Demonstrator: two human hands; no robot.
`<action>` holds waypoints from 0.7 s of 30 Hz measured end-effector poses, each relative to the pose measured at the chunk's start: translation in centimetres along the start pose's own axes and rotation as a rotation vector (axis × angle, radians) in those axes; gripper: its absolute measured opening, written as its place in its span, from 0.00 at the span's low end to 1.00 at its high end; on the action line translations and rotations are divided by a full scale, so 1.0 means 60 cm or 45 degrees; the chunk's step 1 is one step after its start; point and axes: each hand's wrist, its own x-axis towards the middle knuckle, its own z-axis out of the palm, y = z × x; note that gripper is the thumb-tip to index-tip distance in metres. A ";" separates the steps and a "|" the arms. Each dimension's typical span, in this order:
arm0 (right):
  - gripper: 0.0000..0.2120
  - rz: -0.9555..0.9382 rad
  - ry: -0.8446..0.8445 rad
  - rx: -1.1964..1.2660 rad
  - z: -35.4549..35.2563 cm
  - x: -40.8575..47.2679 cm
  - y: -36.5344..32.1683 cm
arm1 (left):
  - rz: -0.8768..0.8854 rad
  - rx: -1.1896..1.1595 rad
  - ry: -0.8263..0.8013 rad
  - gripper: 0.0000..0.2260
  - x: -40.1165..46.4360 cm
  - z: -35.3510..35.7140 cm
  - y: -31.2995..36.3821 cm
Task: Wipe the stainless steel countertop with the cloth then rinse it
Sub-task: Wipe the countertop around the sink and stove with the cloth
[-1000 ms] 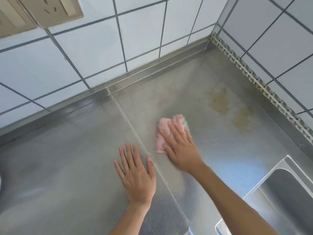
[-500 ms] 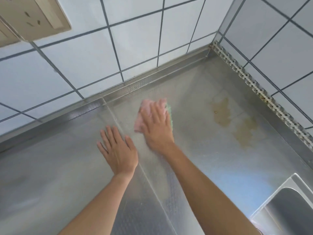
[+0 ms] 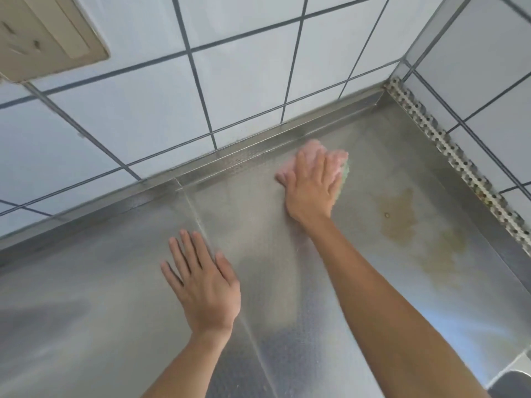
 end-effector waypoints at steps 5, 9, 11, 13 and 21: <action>0.28 -0.426 -0.085 -0.098 0.051 -0.070 -0.092 | 0.000 -0.011 0.022 0.27 0.000 0.002 0.000; 0.25 -1.108 -0.171 -0.161 0.047 -0.165 0.058 | 0.009 -0.012 0.004 0.27 0.002 0.003 -0.003; 0.25 -1.175 -0.154 -0.181 0.021 -0.161 0.149 | -0.004 -0.015 0.014 0.27 0.001 0.003 0.000; 0.25 -0.979 -0.151 -0.164 -0.004 -0.138 0.207 | -0.012 -0.019 0.017 0.27 -0.002 0.004 -0.002; 0.28 -0.171 -0.097 0.075 0.004 -0.017 -0.021 | -0.029 -0.053 0.007 0.27 0.004 0.001 0.005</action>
